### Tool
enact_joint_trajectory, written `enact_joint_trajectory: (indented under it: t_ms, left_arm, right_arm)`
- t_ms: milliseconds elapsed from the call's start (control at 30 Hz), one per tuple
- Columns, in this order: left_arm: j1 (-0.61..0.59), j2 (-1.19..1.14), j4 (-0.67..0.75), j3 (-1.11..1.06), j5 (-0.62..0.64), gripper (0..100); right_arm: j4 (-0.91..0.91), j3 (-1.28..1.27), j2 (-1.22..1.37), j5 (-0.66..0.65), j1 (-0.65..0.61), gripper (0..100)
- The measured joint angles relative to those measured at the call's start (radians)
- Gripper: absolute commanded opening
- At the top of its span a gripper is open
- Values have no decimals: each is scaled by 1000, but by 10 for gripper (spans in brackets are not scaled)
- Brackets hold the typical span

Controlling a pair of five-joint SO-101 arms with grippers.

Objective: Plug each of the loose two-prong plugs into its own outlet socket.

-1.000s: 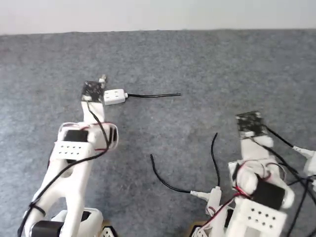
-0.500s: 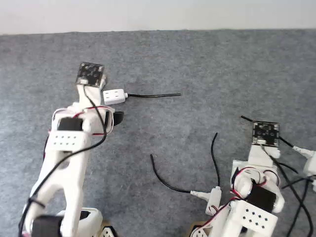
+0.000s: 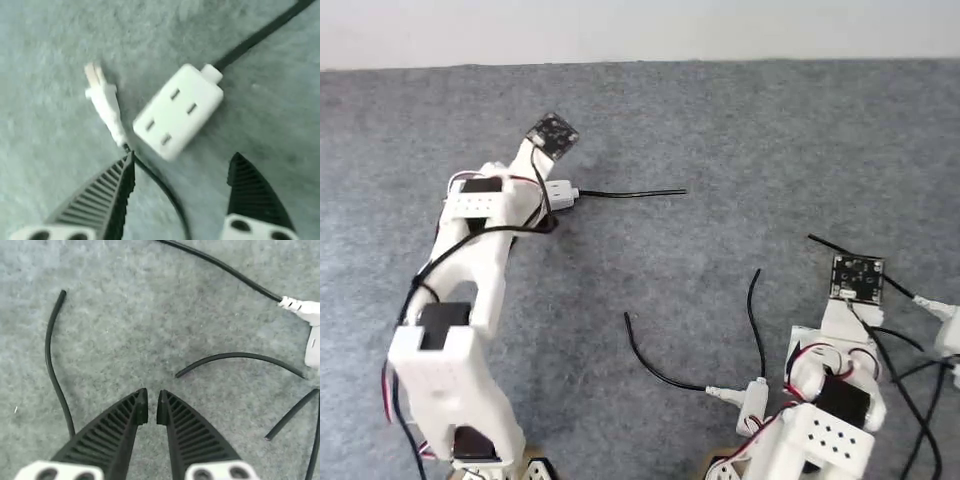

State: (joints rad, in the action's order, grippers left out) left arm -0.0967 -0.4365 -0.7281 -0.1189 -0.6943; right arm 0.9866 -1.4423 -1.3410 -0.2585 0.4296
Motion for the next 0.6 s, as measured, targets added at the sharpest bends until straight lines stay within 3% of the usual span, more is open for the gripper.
enact_joint_trajectory:
  t_ms: [167, 400, 600]
  left_arm:
    - [18, -28, 23, 71, -124, 285]
    - [23, -160, 26, 215, -183, 284]
    - [31, -310, -140, 425, -222, 283]
  right_arm:
    - [-11, -15, 0, -28, -43, 51]
    - [-12, -20, 0, -38, -63, 51]
    - [-17, -20, 0, -40, -84, 51]
